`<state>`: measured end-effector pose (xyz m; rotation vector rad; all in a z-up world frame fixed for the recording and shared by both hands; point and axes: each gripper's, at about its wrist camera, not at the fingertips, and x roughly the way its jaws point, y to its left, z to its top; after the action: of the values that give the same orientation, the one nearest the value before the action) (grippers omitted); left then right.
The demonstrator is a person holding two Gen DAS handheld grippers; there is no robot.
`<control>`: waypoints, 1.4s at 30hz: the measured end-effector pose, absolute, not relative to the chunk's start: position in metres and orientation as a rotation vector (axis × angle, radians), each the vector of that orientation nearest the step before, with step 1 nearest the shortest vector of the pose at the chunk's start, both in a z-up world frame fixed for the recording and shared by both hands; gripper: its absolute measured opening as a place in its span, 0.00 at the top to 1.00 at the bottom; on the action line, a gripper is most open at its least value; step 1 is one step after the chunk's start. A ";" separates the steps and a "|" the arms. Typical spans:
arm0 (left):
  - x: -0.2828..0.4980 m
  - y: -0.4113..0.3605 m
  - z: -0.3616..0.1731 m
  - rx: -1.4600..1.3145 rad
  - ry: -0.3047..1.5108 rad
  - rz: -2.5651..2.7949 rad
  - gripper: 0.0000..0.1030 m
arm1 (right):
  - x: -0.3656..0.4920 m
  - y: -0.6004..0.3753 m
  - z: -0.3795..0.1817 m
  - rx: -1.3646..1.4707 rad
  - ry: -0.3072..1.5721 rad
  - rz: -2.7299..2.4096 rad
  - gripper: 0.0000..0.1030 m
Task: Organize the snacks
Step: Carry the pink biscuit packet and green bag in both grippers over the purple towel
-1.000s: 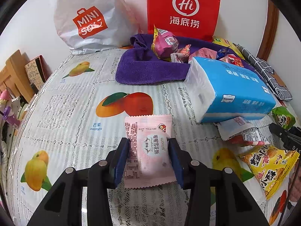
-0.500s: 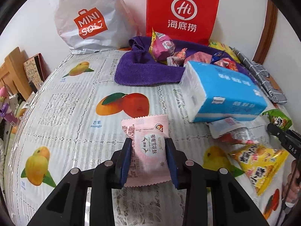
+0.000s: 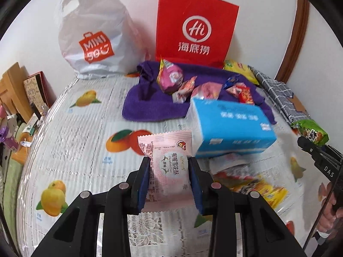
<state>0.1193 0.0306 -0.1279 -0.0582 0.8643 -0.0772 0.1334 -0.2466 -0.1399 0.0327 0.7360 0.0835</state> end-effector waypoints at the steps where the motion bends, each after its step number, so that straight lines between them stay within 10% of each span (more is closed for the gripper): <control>1: 0.119 0.029 -0.124 -0.059 0.860 -0.081 0.67 | 0.134 -0.246 -0.135 0.032 0.729 0.081 0.67; 42: 0.226 0.019 -0.020 -0.017 0.758 -0.012 0.67 | 0.248 -0.214 -0.041 0.020 0.631 0.095 0.67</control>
<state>0.2261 0.0190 -0.0200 -0.0168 0.7575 -0.0119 0.2485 -0.2137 -0.0411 0.0198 0.6305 0.0947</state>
